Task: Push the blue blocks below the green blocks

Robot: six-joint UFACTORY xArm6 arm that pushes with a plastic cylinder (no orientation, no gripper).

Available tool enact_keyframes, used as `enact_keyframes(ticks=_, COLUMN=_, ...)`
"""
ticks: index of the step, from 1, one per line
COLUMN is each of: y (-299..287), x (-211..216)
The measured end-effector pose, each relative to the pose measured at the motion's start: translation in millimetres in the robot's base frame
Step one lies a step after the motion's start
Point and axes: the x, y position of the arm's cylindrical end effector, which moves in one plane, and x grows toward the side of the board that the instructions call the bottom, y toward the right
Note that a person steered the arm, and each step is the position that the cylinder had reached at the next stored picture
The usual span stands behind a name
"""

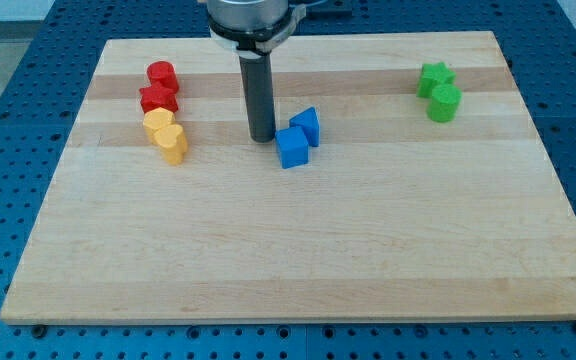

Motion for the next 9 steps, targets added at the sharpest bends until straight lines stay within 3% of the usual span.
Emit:
enact_keyframes(ticks=1, y=61, x=0)
enact_keyframes(ticks=2, y=61, x=5)
enact_keyframes(ticks=3, y=-7, x=4)
enact_keyframes(ticks=4, y=-16, x=-24)
enact_keyframes(ticks=5, y=30, x=-42)
enact_keyframes(ticks=6, y=120, x=-41)
enact_keyframes(ticks=7, y=176, x=-31)
enact_keyframes(ticks=9, y=74, x=-27)
